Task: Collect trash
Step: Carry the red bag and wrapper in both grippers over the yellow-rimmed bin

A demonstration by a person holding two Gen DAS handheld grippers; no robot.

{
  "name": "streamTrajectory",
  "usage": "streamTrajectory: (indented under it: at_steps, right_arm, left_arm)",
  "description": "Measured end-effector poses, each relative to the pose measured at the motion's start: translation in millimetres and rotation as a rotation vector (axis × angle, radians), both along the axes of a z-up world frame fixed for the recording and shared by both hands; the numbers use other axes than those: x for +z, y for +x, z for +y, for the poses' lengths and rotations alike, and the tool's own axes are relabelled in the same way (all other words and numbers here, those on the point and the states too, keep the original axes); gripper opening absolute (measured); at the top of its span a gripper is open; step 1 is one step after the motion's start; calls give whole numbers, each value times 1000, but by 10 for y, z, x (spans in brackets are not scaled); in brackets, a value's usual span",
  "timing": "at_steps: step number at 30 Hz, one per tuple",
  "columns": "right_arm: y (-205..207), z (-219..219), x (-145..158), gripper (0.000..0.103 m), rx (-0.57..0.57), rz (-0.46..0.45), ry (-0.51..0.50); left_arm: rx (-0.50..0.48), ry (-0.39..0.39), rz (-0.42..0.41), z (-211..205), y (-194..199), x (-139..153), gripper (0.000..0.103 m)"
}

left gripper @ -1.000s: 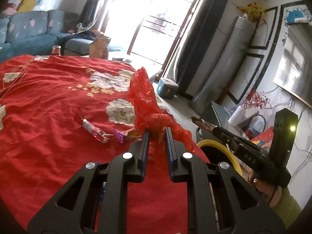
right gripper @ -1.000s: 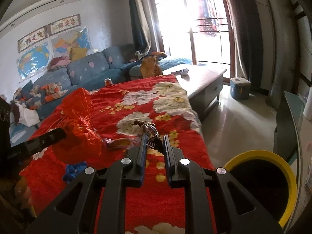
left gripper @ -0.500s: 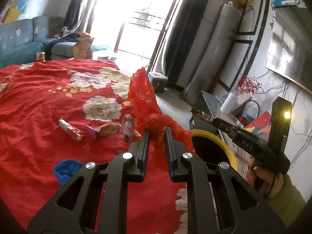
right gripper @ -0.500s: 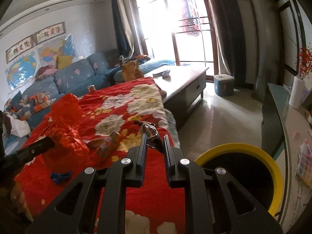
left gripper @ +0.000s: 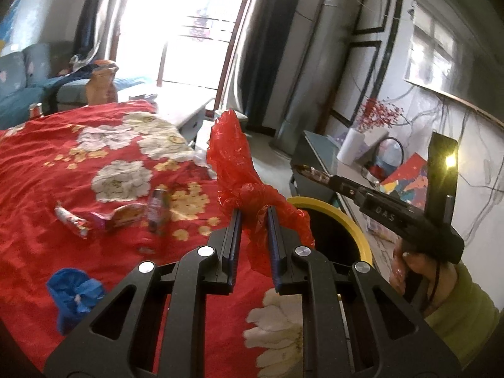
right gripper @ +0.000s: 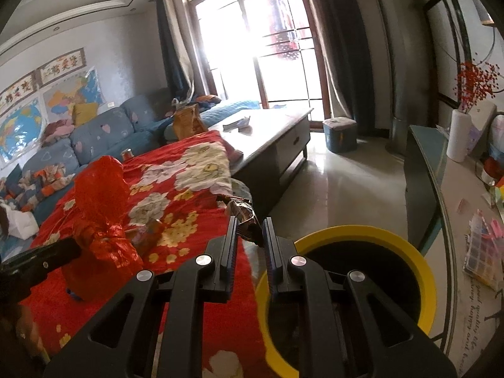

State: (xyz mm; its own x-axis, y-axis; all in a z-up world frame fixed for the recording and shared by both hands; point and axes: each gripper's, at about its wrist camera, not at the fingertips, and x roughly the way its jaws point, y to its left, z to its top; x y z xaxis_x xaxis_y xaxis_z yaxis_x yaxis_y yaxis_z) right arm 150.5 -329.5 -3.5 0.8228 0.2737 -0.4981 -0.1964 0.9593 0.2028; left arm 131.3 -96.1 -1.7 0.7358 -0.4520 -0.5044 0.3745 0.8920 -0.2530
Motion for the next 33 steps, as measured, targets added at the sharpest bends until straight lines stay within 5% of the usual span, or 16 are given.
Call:
streamTrajectory:
  at_steps: [33]
  right_arm:
    - [-51, -998, -351, 16, -228, 62, 39]
  left_arm:
    - [-246, 139, -8, -1212, 182, -219, 11]
